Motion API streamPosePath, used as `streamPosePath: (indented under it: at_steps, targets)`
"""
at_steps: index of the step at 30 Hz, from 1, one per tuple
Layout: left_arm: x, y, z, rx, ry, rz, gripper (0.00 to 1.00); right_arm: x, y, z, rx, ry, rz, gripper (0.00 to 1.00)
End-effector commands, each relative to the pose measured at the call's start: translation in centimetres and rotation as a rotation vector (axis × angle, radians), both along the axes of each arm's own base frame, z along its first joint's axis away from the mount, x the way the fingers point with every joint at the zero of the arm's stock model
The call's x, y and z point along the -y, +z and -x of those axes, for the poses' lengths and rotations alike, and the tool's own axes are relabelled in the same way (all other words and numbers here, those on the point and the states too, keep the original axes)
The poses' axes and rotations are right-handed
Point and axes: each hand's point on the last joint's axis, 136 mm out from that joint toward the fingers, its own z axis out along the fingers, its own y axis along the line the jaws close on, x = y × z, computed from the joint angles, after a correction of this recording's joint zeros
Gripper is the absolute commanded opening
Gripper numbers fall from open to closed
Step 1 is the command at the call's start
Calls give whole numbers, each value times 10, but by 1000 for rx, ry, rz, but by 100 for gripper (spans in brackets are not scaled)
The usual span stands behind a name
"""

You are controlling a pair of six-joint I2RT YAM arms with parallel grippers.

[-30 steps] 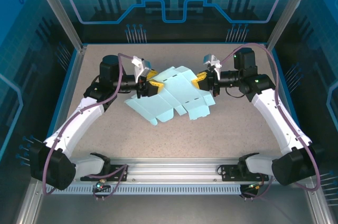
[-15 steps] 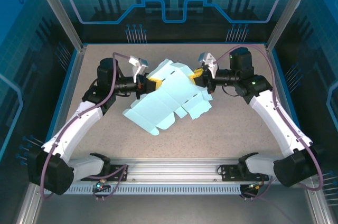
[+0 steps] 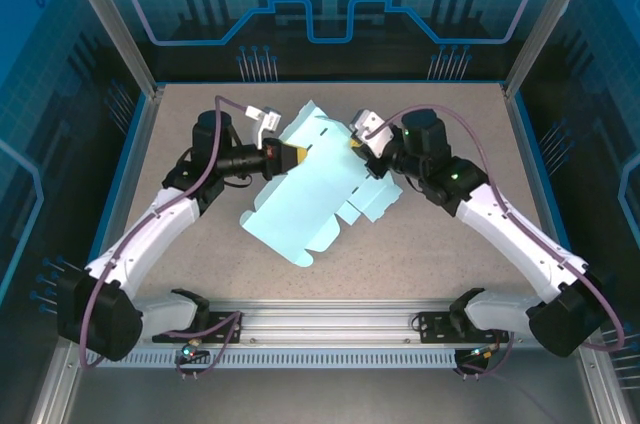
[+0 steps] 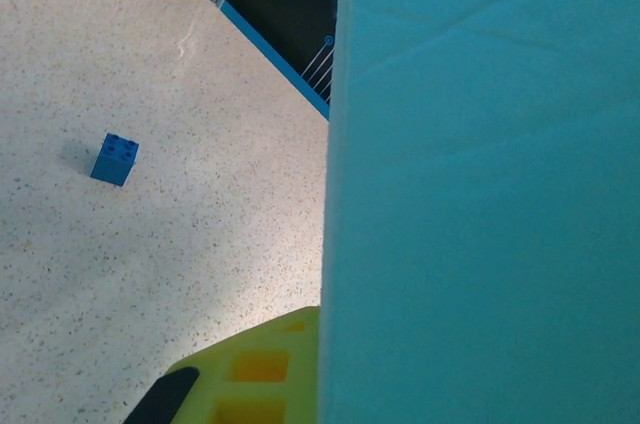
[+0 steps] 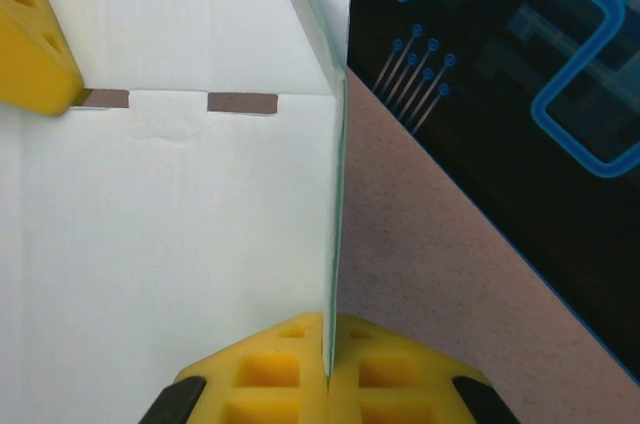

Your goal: Fold the paper box

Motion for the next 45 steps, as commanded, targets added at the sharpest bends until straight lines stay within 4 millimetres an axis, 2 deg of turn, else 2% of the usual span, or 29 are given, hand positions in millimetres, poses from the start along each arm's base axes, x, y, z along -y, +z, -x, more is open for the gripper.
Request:
streamPosePath:
  at_steps: [1,6,10,14,26,29,33,39,45]
  targets:
    - [-1,11,-19,-14,64,15,0,-5,-11,-3,84,-41,97,0]
    - [1,2,-28,-68,77,35,0,-9,-19,-7,149,-94,155,0]
    - [1,-5,-30,-84,86,35,0,-10,-32,-9,132,-101,171,0]
    - [0,-12,-32,-100,101,34,0,-9,-36,-8,130,-102,162,0]
    - [0,-18,-32,-135,120,56,0,-9,-34,4,-74,38,28,0]
    - [6,-17,-29,-160,119,64,0,-12,-42,-1,-74,7,73,0]
    - [10,-18,-27,-179,130,66,0,-12,-47,-16,26,-125,176,0]
    - [-1,-29,-31,-157,196,8,0,-15,-47,-17,52,-134,195,0]
    - [-10,-49,-36,-144,240,-38,0,-14,-45,-1,-75,-1,138,0]
